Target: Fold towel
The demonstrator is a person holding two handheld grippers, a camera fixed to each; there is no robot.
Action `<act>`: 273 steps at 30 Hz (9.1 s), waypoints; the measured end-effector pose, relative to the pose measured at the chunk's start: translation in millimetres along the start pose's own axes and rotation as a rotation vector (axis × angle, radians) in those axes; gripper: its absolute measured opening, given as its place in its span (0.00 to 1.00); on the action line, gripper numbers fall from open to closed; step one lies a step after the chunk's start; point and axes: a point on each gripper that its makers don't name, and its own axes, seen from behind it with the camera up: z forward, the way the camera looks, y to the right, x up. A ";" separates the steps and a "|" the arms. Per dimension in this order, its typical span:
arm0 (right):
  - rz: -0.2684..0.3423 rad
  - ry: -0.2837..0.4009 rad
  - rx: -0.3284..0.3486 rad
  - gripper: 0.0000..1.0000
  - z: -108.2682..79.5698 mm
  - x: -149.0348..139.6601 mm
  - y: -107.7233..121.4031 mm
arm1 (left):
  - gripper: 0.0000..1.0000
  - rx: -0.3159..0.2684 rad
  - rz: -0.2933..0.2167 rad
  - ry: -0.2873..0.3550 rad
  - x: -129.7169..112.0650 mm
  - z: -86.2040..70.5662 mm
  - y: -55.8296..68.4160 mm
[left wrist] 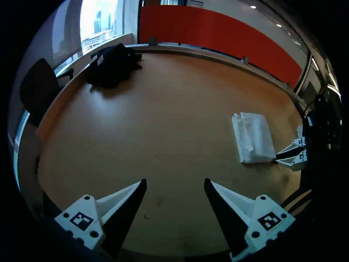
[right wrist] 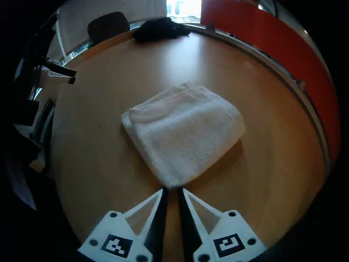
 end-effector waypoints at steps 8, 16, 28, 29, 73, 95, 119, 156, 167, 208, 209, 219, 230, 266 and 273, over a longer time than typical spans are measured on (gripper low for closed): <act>0.014 0.012 0.003 0.03 -0.4 0.8 -0.7 | 0.98 -0.002 0.004 -0.001 -2.0 0.5 0.9; 0.001 0.029 -0.007 0.03 -8.6 10.8 0.7 | 0.98 -0.010 0.007 0.000 -2.8 2.7 1.6; -0.047 0.127 -0.040 0.03 -46.0 80.1 13.8 | 0.98 -0.031 0.010 0.031 8.8 6.6 4.0; -0.053 0.135 -0.041 0.03 -49.6 87.1 15.0 | 0.98 -0.033 0.012 0.036 11.0 6.7 4.5; -0.030 0.246 -0.161 0.03 -184.2 140.2 118.1 | 0.98 -0.081 0.047 0.104 56.3 4.2 17.9; 0.078 0.216 -0.292 0.03 -263.0 76.8 233.2 | 0.98 -0.065 0.072 0.093 68.4 9.2 33.1; 0.143 0.171 -0.423 0.03 -326.1 25.7 328.7 | 0.98 -0.052 0.094 0.087 75.9 9.6 50.6; 0.304 0.083 -0.457 0.03 -355.6 -109.3 308.4 | 0.98 -0.068 0.137 0.079 76.2 5.2 68.0; 0.396 0.030 -0.472 0.03 -352.7 -167.8 291.4 | 0.98 -0.069 0.154 0.074 71.9 2.3 68.8; 0.543 -0.129 -0.442 0.03 -317.3 -263.7 281.7 | 0.98 -0.047 0.157 0.057 59.5 -0.8 65.5; 0.544 -0.130 -0.444 0.03 -317.5 -264.3 282.4 | 0.98 -0.047 0.157 0.057 59.5 -0.8 65.3; 0.550 -0.129 -0.452 0.03 -316.9 -263.8 281.8 | 0.98 -0.048 0.157 0.057 59.0 -1.0 65.9; 0.554 -0.136 -0.469 0.13 -317.3 -264.0 279.8 | 0.98 -0.048 0.156 0.061 60.8 -2.6 63.6; 0.673 0.098 -0.572 0.98 -318.5 -217.2 275.4 | 0.98 -0.068 0.150 0.111 84.8 -5.9 58.4; 0.695 0.237 -0.652 0.99 -323.0 -196.4 281.4 | 0.98 -0.066 0.146 0.136 97.3 -5.4 59.6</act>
